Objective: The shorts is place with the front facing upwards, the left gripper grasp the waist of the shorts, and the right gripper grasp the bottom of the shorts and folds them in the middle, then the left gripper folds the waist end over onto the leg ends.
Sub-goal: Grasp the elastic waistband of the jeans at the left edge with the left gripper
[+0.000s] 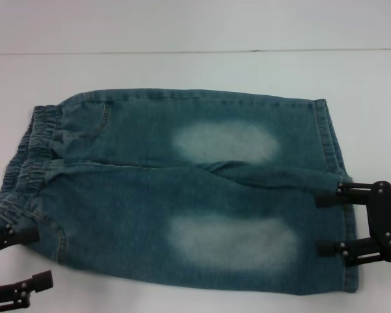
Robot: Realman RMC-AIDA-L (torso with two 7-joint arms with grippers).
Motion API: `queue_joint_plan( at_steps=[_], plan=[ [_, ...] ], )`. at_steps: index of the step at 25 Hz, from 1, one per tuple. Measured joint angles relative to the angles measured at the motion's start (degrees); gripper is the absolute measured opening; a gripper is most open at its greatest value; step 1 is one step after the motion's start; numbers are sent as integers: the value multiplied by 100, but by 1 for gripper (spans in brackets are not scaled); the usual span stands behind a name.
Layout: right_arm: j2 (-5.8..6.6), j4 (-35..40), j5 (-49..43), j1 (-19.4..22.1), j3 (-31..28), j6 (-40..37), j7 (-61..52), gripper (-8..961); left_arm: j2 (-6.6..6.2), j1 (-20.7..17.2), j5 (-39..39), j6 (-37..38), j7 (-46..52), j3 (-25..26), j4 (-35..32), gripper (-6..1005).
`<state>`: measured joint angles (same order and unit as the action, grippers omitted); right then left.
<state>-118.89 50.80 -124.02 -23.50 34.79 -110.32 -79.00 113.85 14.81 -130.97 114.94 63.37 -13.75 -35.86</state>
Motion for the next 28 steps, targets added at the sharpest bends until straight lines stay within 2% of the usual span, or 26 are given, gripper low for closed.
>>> queue_joint_plan(
  at_steps=[22,28],
  plan=[
    [-38,47,20,6,80,-137,175,897,-61,183,-116,-197,402,-30,-55,872],
    [-20,46,28,-11,-77,-106,207,896,31,256,-58,-482,817,61,-491,873]
  ],
)
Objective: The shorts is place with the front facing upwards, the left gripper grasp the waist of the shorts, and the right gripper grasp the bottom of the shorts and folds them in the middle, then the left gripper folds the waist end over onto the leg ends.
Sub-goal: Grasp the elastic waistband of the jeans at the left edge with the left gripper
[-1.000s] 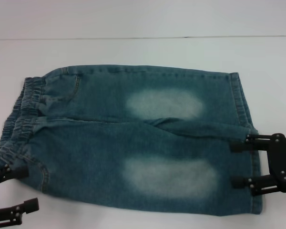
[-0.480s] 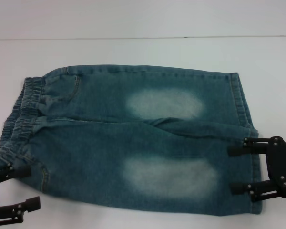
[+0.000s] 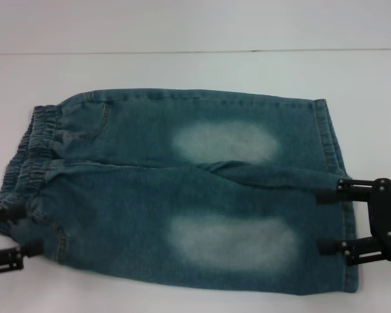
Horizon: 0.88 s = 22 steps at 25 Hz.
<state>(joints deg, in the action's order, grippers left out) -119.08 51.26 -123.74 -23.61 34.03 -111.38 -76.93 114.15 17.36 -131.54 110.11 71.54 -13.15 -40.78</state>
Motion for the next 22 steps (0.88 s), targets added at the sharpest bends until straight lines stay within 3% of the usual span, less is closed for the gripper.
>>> queue_joint_plan(
  at_steps=[7,16,22],
  plan=[
    [7,-12,0,9,-59,128,116,896,25,110,-49,-634,499,-57,-463,868],
    [4,-28,-27,7,-63,184,130,897,69,144,-219,-1533,1090,-710,-858,857],
    [-9,-30,-30,33,-52,187,135,897,173,199,-455,-2002,1233,-788,-1138,849]
  ],
)
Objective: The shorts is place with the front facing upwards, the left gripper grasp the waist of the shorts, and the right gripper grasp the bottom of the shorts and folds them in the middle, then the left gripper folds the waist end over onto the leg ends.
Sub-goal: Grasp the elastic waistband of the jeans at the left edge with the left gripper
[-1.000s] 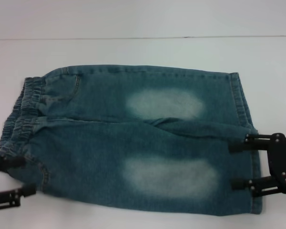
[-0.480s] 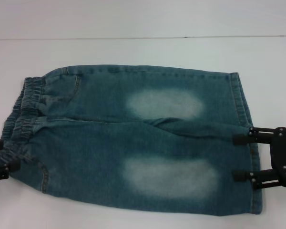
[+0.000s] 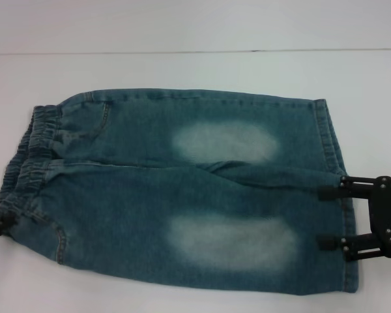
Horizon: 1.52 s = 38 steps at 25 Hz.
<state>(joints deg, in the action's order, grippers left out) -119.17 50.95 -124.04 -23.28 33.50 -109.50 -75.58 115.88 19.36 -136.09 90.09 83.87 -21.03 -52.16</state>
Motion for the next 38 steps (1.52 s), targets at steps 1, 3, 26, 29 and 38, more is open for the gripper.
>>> queue_joint_plan(
  at_steps=[1,3,26,29,38],
  plan=[
    [0,0,-2,3,1,0,0,897,3,13,-78,-48,20,0,-5,848],
    [-3,0,-5,11,2,0,1,897,3,50,-286,-126,74,-3,3,845],
    [-27,-25,28,118,-119,26,64,897,101,114,-517,-79,-114,-132,-92,631],
    [-27,-16,30,168,-220,25,67,896,111,139,-515,-93,-155,-145,-104,529],
    [-7,380,-71,337,-443,27,-549,896,157,255,-538,-89,-127,-162,-133,171]
  ],
)
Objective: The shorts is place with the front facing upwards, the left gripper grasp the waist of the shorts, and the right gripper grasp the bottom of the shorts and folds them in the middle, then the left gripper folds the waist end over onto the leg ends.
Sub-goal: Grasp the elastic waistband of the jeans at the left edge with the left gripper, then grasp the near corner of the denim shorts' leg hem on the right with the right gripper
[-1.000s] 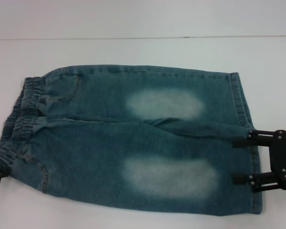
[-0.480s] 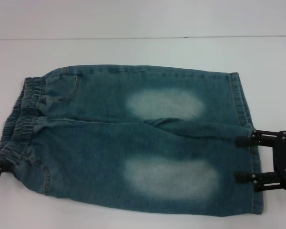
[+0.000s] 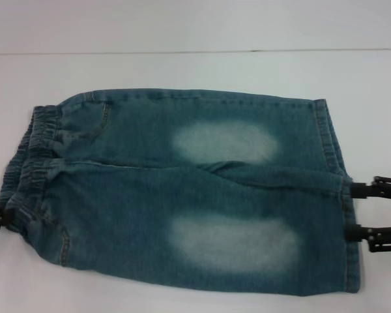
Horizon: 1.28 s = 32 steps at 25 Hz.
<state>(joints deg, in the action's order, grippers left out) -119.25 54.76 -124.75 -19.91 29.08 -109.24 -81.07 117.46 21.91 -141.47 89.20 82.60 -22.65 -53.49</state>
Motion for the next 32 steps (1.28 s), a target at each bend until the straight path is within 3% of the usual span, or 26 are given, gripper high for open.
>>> queue_joint_plan(
  at_steps=[6,12,19,32],
  plan=[
    [-9,949,-457,32,23,-264,-1176,897,89,9,-27,-26,-13,-7,-109,48],
    [77,1548,-1292,-216,366,-456,-2543,896,101,-5,-30,-42,-25,-81,-109,49],
    [83,1549,-2260,-489,1029,-475,-3234,897,103,-11,-30,-94,-31,-83,-108,50],
    [38,967,-2500,-568,1155,-291,-3389,896,124,0,-28,-202,-34,-82,-56,49]
  ],
)
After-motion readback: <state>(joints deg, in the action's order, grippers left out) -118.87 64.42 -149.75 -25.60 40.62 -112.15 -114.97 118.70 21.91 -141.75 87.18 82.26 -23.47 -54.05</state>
